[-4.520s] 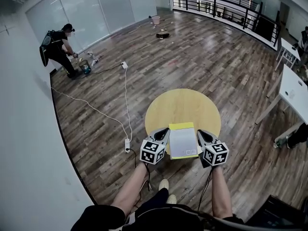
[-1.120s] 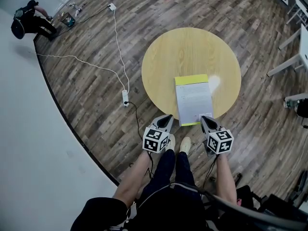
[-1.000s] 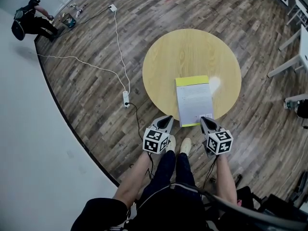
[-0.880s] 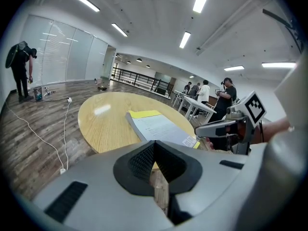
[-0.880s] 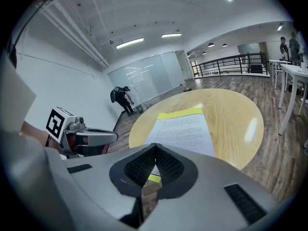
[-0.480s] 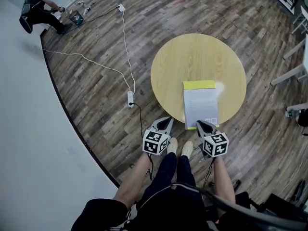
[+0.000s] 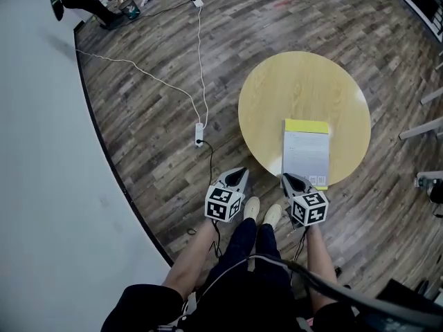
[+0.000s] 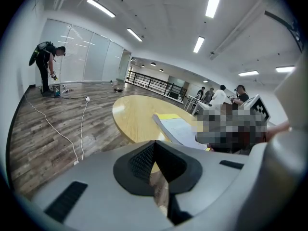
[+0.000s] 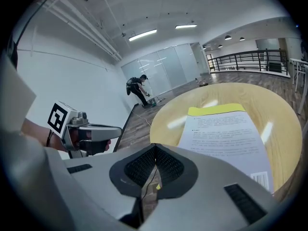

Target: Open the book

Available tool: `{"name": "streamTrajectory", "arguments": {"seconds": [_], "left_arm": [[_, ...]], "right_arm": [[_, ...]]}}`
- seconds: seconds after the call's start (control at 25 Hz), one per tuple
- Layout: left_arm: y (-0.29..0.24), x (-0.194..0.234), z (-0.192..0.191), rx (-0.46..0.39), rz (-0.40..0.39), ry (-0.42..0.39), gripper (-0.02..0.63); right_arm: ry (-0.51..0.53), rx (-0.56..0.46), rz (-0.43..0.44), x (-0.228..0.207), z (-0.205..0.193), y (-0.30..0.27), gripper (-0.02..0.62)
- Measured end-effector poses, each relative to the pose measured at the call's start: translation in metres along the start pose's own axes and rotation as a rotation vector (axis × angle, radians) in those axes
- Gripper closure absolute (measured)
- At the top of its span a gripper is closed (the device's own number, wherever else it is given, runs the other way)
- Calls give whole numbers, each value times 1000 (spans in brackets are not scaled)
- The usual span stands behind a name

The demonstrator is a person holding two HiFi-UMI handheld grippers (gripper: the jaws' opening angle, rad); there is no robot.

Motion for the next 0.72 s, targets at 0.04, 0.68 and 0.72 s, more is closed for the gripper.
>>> {"name": "streamTrajectory", "arguments": {"seconds": [0.04, 0.68, 0.72], "left_arm": [[0, 1, 0, -1, 0, 3, 607], [-4, 7, -1, 6, -17, 33, 607], [-3, 7, -1, 5, -18, 36, 607]], "right_arm": [[4, 3, -1, 1, 0, -1, 591], [10, 71, -85, -4, -10, -2, 431], [19, 83, -97, -5, -12, -3, 413]]}}
Point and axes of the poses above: the fingertips, and each gripper's own axes: y backward along the fingers, x to its left, z out of its top, the point moved 4 cm from there along y, backward along the fingers, and after that the axes turned 8 degrees about y, right-handed, at the moved point
